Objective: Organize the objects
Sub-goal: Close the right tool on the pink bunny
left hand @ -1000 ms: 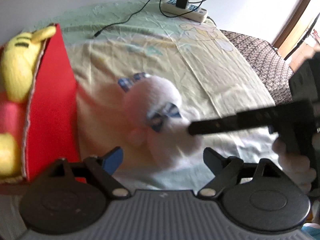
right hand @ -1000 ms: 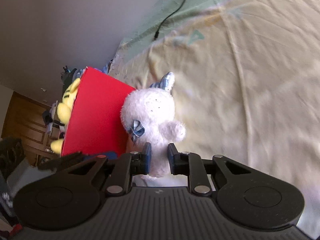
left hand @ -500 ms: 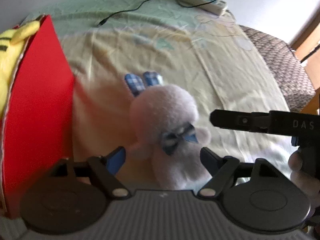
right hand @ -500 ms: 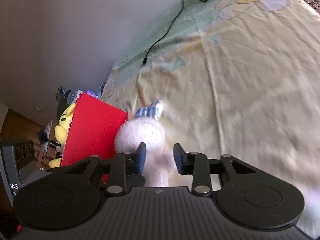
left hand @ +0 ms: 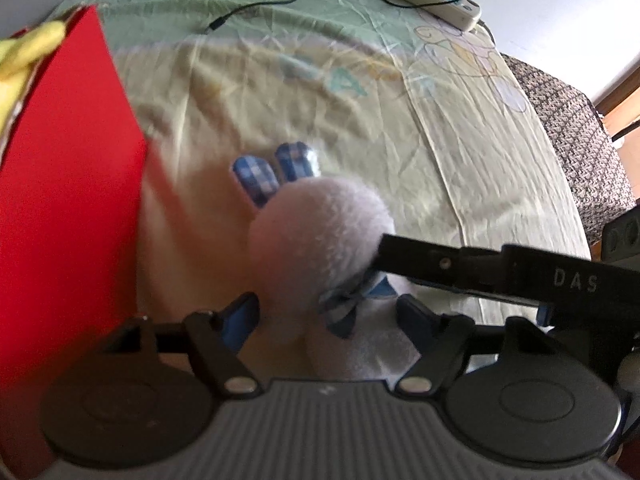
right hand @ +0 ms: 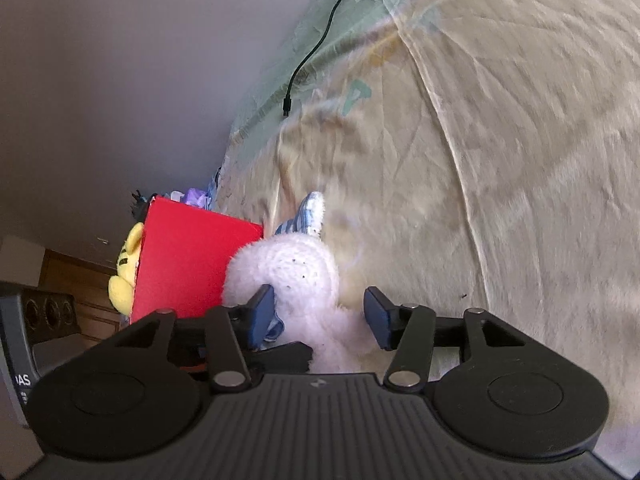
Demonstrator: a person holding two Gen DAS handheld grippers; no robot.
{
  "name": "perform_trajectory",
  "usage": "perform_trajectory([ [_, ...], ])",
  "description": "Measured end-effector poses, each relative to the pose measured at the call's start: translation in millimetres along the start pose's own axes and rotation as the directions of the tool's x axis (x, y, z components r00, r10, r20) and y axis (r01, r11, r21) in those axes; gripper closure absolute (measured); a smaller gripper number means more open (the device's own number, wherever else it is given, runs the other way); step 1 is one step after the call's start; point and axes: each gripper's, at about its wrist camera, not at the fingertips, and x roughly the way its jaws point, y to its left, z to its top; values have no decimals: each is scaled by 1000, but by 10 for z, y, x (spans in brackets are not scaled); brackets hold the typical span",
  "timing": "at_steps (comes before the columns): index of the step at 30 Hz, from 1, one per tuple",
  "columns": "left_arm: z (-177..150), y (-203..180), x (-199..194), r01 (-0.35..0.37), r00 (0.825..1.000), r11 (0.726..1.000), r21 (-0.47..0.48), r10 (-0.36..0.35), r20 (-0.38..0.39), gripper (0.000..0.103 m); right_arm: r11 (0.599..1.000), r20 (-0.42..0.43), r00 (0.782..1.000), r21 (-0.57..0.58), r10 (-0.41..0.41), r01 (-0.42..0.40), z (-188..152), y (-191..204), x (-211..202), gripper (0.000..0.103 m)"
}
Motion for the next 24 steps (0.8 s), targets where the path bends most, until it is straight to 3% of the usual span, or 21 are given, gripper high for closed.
perform_trajectory([
  [7, 57, -75, 47, -5, 1000, 1000, 22, 5, -13, 31, 999, -31, 999, -2, 32, -32, 4, -19, -24, 61],
  [18, 68, -174, 40, -33, 999, 996, 85, 34, -13, 35, 1000, -27, 999, -8, 20, -21, -12, -5, -15, 62],
  [24, -8, -320, -36, -39, 999, 988, 149, 40, -1, 38, 999, -23, 999, -19, 37, -38, -98, 37, -159, 79],
])
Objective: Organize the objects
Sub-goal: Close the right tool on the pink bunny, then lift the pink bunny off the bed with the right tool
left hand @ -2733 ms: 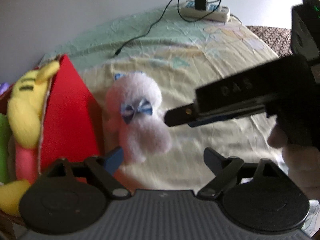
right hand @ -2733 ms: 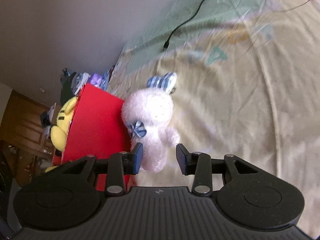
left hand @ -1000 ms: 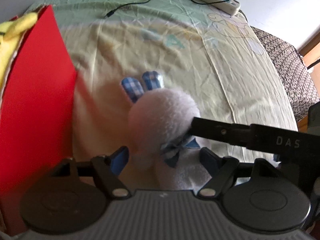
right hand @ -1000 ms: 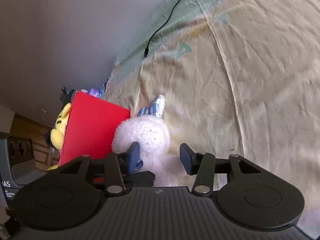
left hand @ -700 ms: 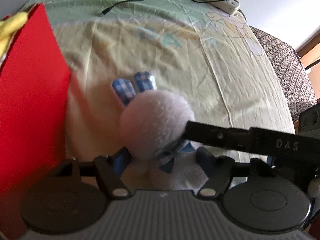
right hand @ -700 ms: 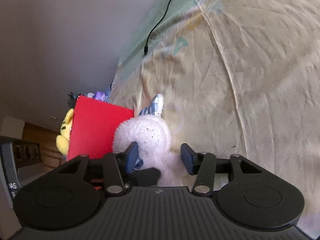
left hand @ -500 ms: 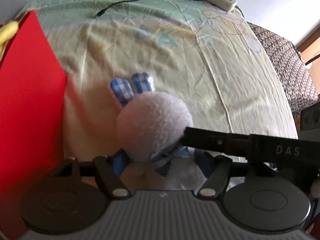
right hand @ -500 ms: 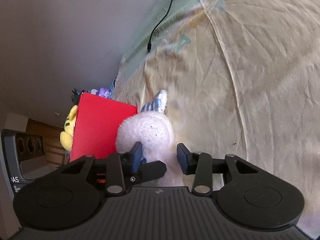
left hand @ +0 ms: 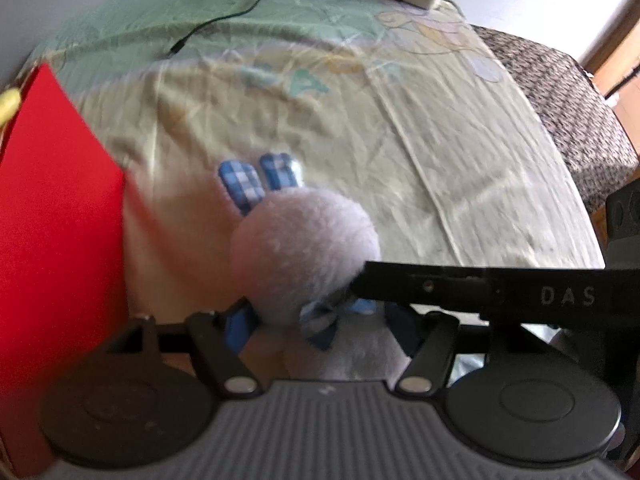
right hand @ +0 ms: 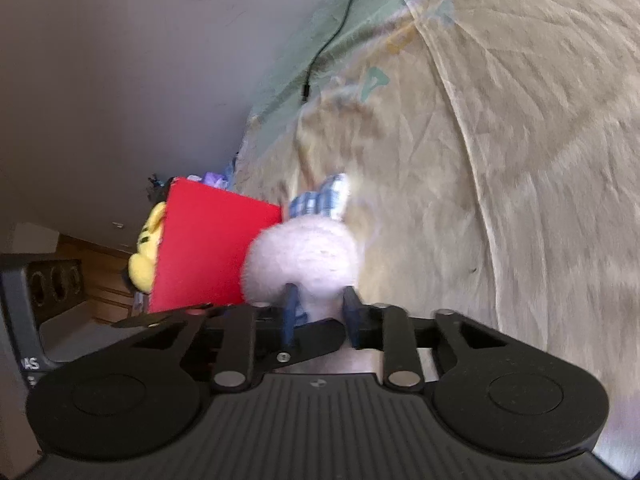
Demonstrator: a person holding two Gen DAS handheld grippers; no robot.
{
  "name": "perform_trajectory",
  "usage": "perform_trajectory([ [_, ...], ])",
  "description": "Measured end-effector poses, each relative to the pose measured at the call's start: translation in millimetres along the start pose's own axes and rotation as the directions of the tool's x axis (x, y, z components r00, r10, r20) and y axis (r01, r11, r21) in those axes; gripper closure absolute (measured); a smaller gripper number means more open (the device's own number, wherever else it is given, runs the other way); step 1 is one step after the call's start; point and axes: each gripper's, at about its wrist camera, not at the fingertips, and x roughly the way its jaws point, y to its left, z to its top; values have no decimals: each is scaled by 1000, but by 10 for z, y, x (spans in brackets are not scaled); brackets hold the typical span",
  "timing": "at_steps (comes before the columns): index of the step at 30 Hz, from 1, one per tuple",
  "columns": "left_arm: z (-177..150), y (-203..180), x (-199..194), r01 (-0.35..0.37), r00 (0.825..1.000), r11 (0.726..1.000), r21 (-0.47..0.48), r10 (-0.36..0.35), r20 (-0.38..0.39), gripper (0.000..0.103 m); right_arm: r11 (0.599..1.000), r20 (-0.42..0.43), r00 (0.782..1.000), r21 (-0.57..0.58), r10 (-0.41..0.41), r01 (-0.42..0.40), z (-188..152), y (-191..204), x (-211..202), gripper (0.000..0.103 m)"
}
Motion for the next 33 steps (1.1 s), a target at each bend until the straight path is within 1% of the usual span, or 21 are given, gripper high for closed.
perform_trajectory([
  [4, -41, -146, -82, 1, 1000, 998, 60, -3, 18, 43, 1000, 20, 1000, 3, -8, 8, -60, 19, -117, 79],
  [8, -91, -238, -125, 15, 1000, 996, 84, -17, 25, 43, 1000, 45, 999, 2, -19, 19, -137, 32, -242, 79],
  [11, -132, -254, -145, 22, 999, 997, 81, -24, 31, 43, 1000, 53, 998, -5, -27, 27, -165, 43, -293, 79],
  [15, -169, -186, -173, 8, 999, 998, 60, -10, 41, 43, 999, 74, 997, -30, -25, 27, -159, 112, -307, 78],
  [16, -181, -160, -169, 4, 999, 998, 55, -7, 41, 42, 998, 86, 996, -42, -34, 38, -159, 131, -307, 78],
  [17, -194, -145, -162, -5, 999, 999, 51, 3, 40, 36, 996, 100, 993, -59, -57, 63, -157, 150, -303, 73],
  [18, -210, -128, -151, -14, 999, 999, 47, 12, 41, 32, 992, 112, 990, -80, -86, 95, -153, 168, -291, 66],
  [19, -226, -111, -141, -19, 999, 999, 42, 18, 40, 30, 987, 123, 986, -102, -110, 122, -150, 184, -270, 64],
  [20, -249, -92, -130, -24, 999, 999, 38, 22, 40, 27, 984, 123, 985, -115, -119, 133, -143, 186, -239, 60],
  [24, -303, -20, -85, -31, 999, 999, 17, 31, 34, 17, 988, 69, 993, -115, -100, 107, -113, 153, -82, 53],
  [28, -308, 35, -61, -33, 999, 999, 2, 33, 40, 12, 985, 49, 993, -130, -110, 115, -118, 166, 73, 47],
  [29, -303, 44, -51, -32, 999, 999, -3, 32, 37, 12, 985, 43, 993, -130, -108, 113, -124, 169, 103, 48],
  [31, -291, 73, -49, -10, 999, 1000, -21, 11, 33, 15, 983, 36, 994, -142, -108, 112, -146, 187, 125, 48],
  [33, -287, 89, -49, 13, 1000, 999, -35, -12, 29, 22, 984, 35, 994, -140, -106, 110, -160, 181, 121, 53],
])
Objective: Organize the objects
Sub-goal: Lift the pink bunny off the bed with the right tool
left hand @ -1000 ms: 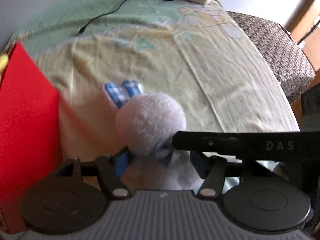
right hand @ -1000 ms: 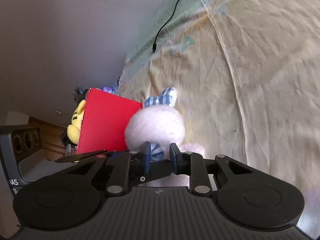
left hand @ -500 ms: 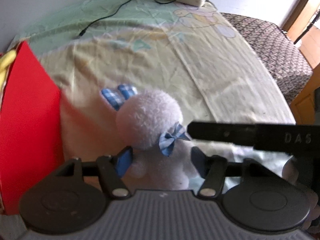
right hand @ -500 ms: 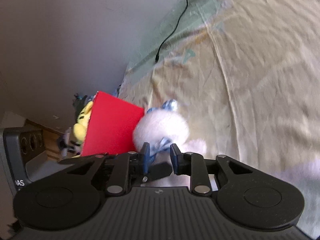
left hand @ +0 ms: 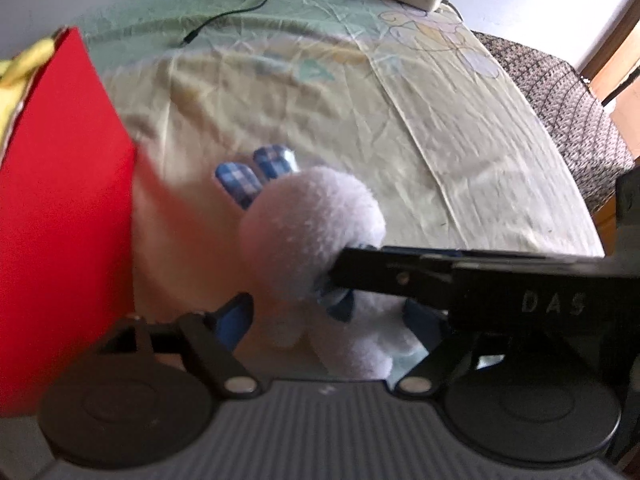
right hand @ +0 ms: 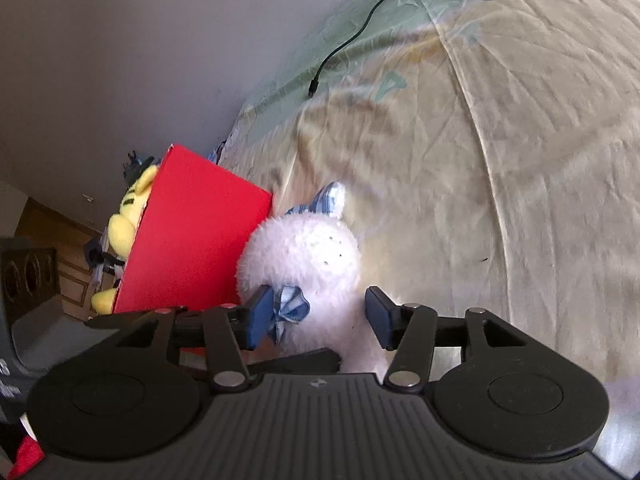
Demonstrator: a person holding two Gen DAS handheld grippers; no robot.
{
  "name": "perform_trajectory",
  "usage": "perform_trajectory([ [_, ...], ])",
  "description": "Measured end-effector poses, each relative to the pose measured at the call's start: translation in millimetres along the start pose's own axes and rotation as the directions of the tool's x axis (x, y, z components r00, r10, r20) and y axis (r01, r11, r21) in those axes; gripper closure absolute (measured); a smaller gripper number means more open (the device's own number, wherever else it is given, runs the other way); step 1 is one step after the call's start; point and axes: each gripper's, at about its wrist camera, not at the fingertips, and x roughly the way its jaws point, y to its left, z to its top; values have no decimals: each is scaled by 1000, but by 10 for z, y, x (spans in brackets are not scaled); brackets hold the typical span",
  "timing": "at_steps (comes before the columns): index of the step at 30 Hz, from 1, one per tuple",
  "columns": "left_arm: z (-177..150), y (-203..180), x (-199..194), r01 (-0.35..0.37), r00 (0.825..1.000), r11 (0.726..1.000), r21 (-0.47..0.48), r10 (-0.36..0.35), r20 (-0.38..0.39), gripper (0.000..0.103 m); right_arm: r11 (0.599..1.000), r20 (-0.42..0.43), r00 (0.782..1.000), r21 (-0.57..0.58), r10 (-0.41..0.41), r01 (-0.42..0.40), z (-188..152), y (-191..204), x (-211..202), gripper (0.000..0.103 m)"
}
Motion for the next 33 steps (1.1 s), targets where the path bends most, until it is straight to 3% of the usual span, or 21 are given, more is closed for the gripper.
perform_trajectory([
  [4, -9, -52, -41, 32, 999, 999, 7, -32, 4, 36, 996, 2, 999, 80, 39, -39, -20, -99, -78, 61],
  [7, -19, -122, -77, 15, 1000, 1000, 26, -15, 8, 36, 992, 4, 997, 108, 72, -72, -62, -113, -166, 79],
  [9, -15, -149, -90, 26, 1000, 999, 35, -26, 8, 37, 991, 7, 998, 112, 67, -68, -80, -97, -211, 81],
  [15, -44, -241, -77, -7, 1000, 996, 88, 5, 19, 37, 998, 23, 1000, 57, 20, -22, -98, -20, -261, 74],
  [18, -40, -177, -19, -19, 1000, 998, 62, 18, 9, 26, 1000, 45, 999, 20, -15, 14, -52, -2, -216, 63],
  [21, -20, -145, -10, -19, 1000, 998, 55, 19, 16, 25, 999, 29, 1000, 33, -4, 3, -17, -35, -102, 58],
  [33, -74, -223, -89, -12, 1000, 995, 97, 10, 22, 30, 997, -18, 998, 58, 57, -56, -90, -4, -92, 63],
])
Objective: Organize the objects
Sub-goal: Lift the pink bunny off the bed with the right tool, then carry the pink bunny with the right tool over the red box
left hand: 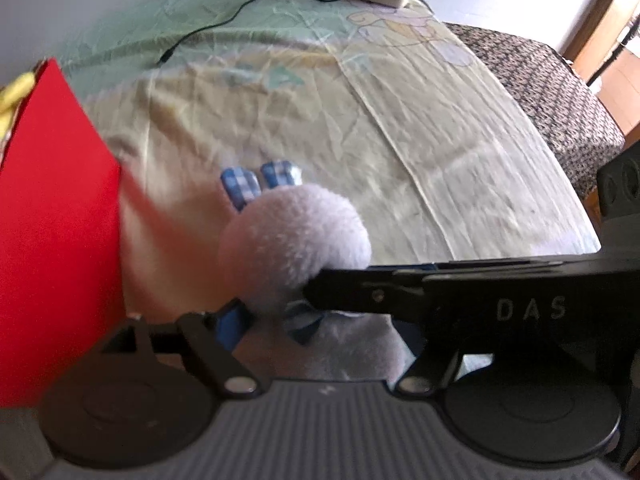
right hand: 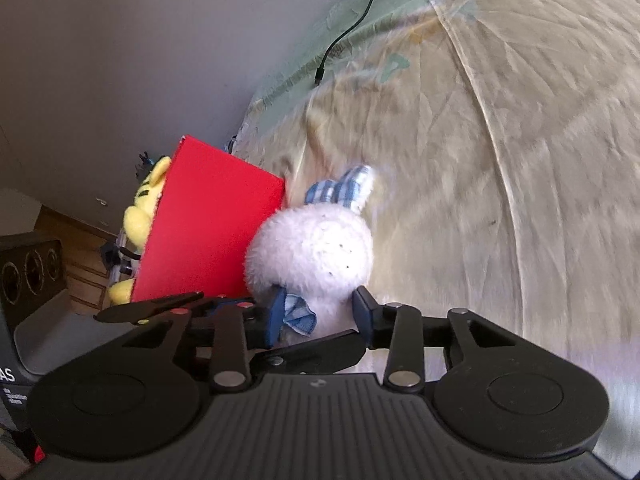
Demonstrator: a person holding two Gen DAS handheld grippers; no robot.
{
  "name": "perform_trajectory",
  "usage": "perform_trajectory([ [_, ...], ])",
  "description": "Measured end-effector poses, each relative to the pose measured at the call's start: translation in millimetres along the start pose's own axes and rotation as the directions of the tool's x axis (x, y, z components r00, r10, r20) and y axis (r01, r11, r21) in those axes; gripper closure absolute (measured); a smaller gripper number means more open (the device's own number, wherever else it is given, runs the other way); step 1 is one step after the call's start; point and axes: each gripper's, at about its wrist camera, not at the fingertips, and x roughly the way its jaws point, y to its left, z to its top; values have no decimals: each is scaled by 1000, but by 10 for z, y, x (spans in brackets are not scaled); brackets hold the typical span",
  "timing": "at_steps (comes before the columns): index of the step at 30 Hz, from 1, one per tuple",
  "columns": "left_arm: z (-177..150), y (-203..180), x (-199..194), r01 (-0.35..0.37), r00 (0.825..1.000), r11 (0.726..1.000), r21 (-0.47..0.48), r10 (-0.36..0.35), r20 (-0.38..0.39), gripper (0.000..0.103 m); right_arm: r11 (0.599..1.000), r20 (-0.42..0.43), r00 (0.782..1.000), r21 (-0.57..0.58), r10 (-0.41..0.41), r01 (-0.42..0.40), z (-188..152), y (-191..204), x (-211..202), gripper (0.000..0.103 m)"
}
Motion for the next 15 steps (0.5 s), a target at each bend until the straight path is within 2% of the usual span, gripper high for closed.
perform_trajectory([
  [4, -41, -77, -82, 1, 1000, 1000, 30, -2, 4, 30, 1000, 8, 1000, 16, 6, -6, -71, 30, -96, 63],
  [15, -72, -106, -497, 90, 993, 987, 135, -98, 60, 30, 1000, 104, 994, 0, -31, 31, -248, 389, -425, 63],
])
